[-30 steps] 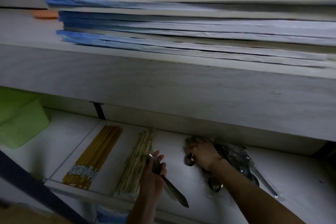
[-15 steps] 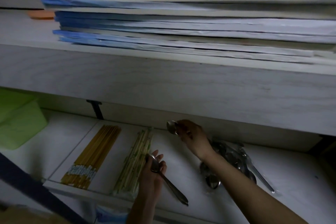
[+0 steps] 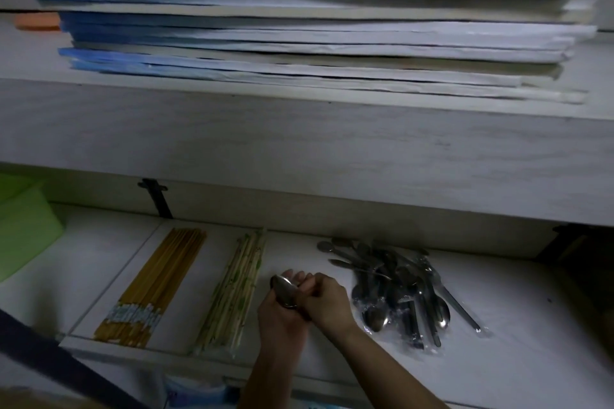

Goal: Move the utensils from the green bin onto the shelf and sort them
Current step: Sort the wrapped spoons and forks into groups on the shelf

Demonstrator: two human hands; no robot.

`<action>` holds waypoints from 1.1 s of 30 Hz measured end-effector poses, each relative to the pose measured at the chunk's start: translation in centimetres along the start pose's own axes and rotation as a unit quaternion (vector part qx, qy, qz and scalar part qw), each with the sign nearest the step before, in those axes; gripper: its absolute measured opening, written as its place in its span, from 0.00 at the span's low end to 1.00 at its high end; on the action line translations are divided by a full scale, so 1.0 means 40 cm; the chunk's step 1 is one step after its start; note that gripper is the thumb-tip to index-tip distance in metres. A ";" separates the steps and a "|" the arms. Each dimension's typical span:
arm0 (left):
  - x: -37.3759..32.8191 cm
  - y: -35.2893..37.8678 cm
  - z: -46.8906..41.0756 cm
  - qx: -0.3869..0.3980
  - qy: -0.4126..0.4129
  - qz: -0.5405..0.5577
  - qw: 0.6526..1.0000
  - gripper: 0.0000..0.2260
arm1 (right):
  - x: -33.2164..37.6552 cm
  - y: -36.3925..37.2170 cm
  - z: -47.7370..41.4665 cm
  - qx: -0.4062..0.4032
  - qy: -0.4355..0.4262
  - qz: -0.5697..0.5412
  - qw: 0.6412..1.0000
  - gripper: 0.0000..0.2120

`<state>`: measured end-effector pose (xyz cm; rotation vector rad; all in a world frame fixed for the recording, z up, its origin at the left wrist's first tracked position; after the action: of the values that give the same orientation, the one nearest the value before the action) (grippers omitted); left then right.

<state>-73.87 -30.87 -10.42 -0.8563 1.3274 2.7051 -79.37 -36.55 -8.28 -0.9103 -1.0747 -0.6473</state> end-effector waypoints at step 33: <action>0.018 -0.048 -0.043 -0.009 0.003 -0.084 0.996 0.12 | -0.047 -0.046 0.121 0.227 0.075 -0.020 0.971 0.16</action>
<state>-73.22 -31.05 -13.02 -0.9313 1.1752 2.5924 -83.75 -33.20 -8.55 -0.4375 -1.0483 -0.4658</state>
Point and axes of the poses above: each hand's wrist, its own z-axis away from the middle knuckle, its own y-axis out of the palm, x = y × z, the point moved 7 cm from there along -z, towards the middle knuckle, and after that the axes turned 11 degrees about -z, right-handed, at the moved point
